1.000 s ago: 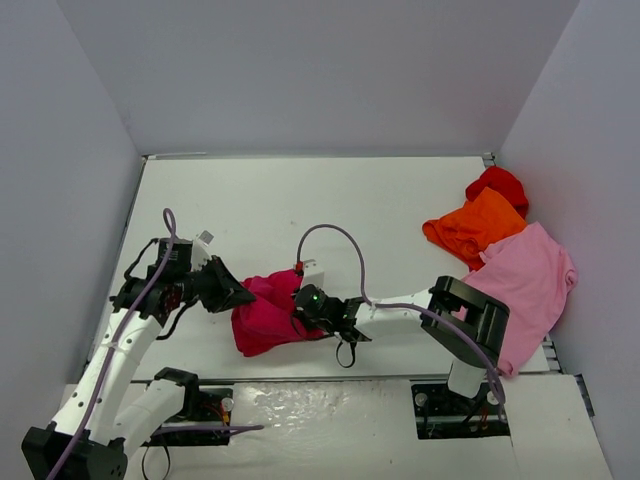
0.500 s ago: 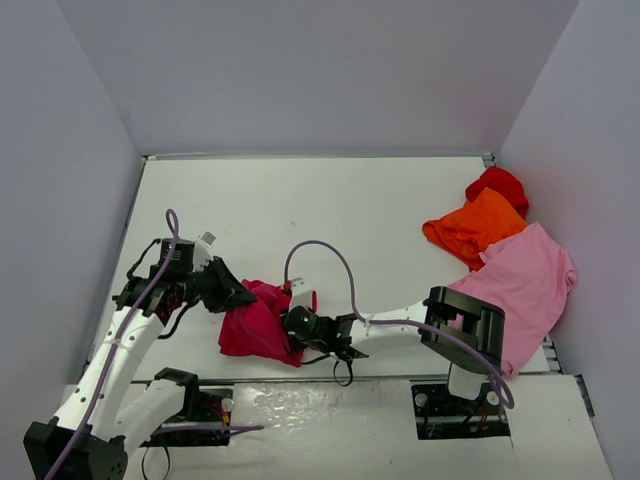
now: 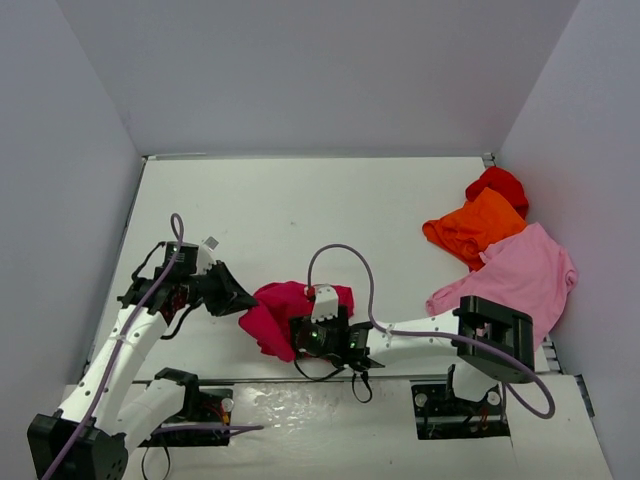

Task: Fold and stack the t-shirts
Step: Fold the long partially folded tshirt into a neat square

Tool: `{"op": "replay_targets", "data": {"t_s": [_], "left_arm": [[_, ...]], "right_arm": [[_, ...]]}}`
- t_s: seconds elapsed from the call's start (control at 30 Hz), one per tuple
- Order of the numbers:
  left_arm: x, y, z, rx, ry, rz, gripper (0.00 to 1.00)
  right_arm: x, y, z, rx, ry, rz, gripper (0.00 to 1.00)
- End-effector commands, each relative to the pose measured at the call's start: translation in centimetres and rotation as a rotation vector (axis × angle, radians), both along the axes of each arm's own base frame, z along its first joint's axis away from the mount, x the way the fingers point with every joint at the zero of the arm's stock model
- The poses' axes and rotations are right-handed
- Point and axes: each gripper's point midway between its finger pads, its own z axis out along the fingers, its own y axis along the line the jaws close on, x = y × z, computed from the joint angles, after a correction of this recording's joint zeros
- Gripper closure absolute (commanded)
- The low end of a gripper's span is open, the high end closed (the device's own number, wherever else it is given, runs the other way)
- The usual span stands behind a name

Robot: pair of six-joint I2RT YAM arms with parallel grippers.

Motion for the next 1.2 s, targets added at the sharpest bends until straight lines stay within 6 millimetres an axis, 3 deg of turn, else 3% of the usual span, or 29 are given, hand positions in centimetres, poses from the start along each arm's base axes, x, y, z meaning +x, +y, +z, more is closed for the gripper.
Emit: {"op": "replay_targets", "data": {"t_s": [0.0, 0.03, 0.1, 0.23, 0.3, 0.4, 0.73, 0.77, 0.83, 0.97, 1.17], "left_arm": [[1.2, -0.4, 1.5, -0.027, -0.076, -0.018, 1.00], [1.3, -0.5, 1.5, -0.027, -0.076, -0.017, 1.00], [1.4, -0.5, 1.6, -0.028, -0.080, -0.015, 1.00], [1.6, -0.5, 1.6, -0.032, -0.080, -0.013, 1.00], [1.6, -0.5, 1.7, -0.031, -0.083, -0.012, 1.00], [1.5, -0.5, 1.7, -0.031, -0.082, -0.012, 1.00], [1.2, -0.5, 1.7, -0.027, -0.076, -0.019, 1.00], [1.2, -0.5, 1.7, -0.028, -0.077, -0.019, 1.00], [1.1, -0.4, 1.7, -0.026, -0.074, -0.019, 1.00], [1.1, -0.4, 1.6, -0.025, -0.071, -0.023, 1.00], [1.2, -0.4, 1.5, -0.025, -0.071, -0.021, 1.00]], "right_arm": [[0.9, -7.9, 0.6, -0.176, -0.095, -0.195, 0.13], [1.0, -8.0, 1.0, -0.163, -0.106, -0.202, 0.14], [1.1, -8.1, 1.4, -0.158, -0.118, -0.198, 0.28], [0.8, -7.9, 0.5, -0.190, -0.099, -0.178, 0.84], [0.6, -7.6, -0.1, -0.199, -0.084, -0.168, 0.96], [0.4, -6.8, -0.8, -0.206, -0.068, -0.148, 1.00], [-0.4, -4.3, -1.9, -0.153, -0.023, -0.064, 1.00], [-0.5, -4.3, -2.0, -0.156, -0.021, -0.063, 0.92], [-0.3, -4.7, -2.0, -0.161, -0.024, -0.091, 0.50], [0.1, -5.4, -1.2, -0.137, -0.045, -0.148, 0.34], [1.1, -5.7, 1.7, -0.076, -0.114, -0.183, 0.25]]}}
